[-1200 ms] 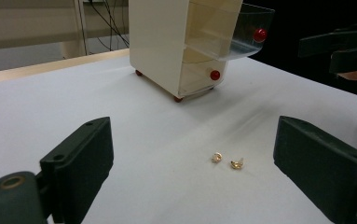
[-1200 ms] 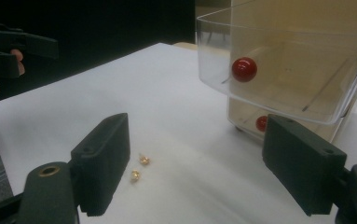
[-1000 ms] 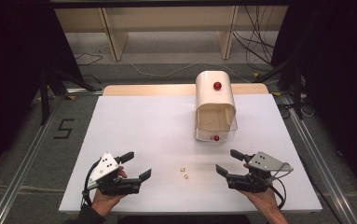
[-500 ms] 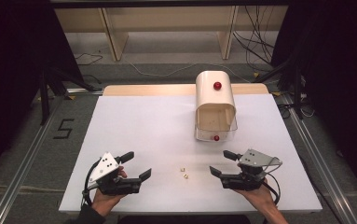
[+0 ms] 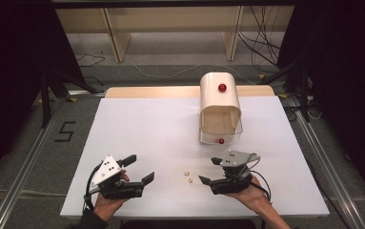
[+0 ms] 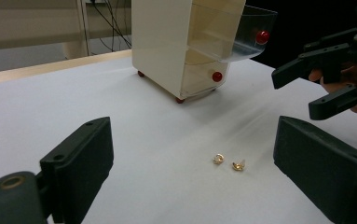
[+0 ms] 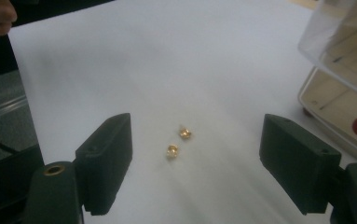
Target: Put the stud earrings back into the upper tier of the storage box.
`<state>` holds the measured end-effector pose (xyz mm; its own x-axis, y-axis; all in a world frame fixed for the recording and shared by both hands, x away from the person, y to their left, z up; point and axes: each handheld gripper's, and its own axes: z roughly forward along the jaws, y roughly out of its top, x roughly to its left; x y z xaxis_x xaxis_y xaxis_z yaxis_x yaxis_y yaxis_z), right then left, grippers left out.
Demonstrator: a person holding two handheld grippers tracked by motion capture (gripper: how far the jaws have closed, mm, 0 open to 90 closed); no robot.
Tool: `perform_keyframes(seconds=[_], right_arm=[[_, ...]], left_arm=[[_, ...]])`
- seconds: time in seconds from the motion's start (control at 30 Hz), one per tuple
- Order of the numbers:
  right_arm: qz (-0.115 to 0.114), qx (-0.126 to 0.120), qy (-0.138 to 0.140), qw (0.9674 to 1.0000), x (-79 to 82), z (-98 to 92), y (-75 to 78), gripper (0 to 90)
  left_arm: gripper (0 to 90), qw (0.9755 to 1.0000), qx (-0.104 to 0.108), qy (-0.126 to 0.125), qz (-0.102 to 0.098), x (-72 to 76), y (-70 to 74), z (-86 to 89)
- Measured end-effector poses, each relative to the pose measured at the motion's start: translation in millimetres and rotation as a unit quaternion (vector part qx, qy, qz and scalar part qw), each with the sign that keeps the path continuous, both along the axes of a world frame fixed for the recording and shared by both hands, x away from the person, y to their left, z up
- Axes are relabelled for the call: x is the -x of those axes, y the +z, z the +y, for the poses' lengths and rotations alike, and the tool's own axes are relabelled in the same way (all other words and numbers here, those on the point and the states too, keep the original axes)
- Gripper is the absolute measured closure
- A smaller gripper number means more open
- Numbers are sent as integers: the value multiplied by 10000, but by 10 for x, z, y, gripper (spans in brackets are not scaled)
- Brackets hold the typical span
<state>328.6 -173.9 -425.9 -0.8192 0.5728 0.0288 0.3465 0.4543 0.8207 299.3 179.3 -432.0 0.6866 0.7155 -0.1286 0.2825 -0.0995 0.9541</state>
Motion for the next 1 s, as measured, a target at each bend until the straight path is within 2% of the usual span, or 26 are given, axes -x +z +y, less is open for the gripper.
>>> perform_keyframes(seconds=[0.27,0.3,0.33,0.47,0.67,0.8,1.0], right_arm=[[225,442,163,9986,-95,200,-82,302],[280,605,193,9976,-124,254,-122,321],[280,605,193,9976,-124,254,-122,321],[414,902,222,9948,-190,370,-211,362],[558,1090,387,9917,-254,516,-303,473],[680,1320,485,9877,-291,582,-385,551],[736,1443,571,9851,-333,630,-459,672]], left_arm=[[116,10000,-10,-9,11,-2,-1,4],[116,10000,-8,-7,15,-3,-1,5],[116,10000,23,5,18,-3,-1,2],[115,10000,43,12,28,-4,-1,6],[115,10000,48,5,35,-7,0,11],[115,10000,54,5,41,-8,0,14],[115,10000,58,3,42,-10,1,15]])
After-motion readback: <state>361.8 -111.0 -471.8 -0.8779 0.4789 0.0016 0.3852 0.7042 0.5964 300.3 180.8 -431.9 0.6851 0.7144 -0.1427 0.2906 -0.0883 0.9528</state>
